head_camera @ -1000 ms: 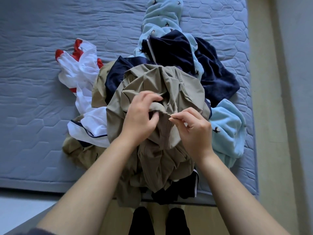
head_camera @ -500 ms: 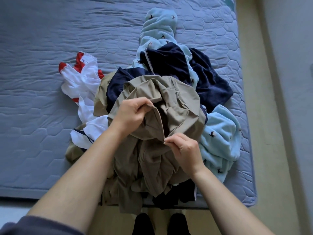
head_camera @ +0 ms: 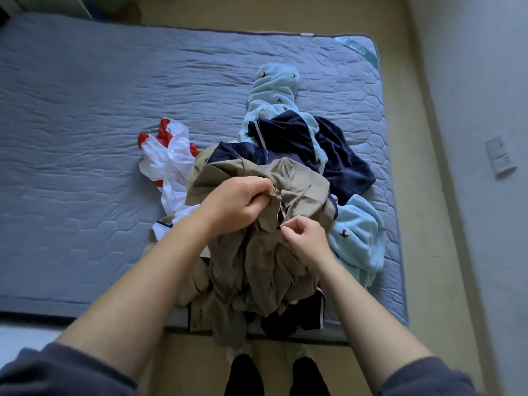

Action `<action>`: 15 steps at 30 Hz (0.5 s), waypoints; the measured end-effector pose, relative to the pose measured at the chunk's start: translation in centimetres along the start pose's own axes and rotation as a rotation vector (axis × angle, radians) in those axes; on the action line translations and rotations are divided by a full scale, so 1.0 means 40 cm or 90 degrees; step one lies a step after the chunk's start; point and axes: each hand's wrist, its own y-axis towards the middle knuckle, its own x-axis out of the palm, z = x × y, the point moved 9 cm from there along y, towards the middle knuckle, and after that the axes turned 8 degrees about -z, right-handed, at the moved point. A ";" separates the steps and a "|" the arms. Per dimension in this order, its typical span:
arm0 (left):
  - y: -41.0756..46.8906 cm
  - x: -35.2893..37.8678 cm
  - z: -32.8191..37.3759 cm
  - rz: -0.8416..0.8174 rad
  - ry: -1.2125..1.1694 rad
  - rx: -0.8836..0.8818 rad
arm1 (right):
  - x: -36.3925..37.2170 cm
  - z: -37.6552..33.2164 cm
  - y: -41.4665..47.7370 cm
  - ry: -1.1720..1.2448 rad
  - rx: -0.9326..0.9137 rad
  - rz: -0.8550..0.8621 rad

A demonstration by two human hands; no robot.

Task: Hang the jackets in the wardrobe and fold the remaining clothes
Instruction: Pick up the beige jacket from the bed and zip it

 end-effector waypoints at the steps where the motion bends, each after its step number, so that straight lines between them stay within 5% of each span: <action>1: -0.014 -0.026 0.035 0.006 0.017 0.008 | 0.007 -0.011 -0.010 0.079 0.034 -0.024; 4: -0.072 -0.103 0.126 0.048 0.046 0.011 | 0.029 -0.033 -0.043 0.273 0.181 -0.071; 7: -0.151 -0.165 0.208 0.106 0.064 -0.006 | 0.009 -0.086 -0.054 0.098 0.231 -0.085; 12: -0.301 -0.214 0.353 0.170 0.122 -0.063 | 0.009 -0.319 -0.063 -0.204 0.049 -0.035; 15: -0.396 -0.238 0.427 0.200 0.169 -0.119 | 0.140 -0.420 -0.114 -0.431 -0.024 -0.208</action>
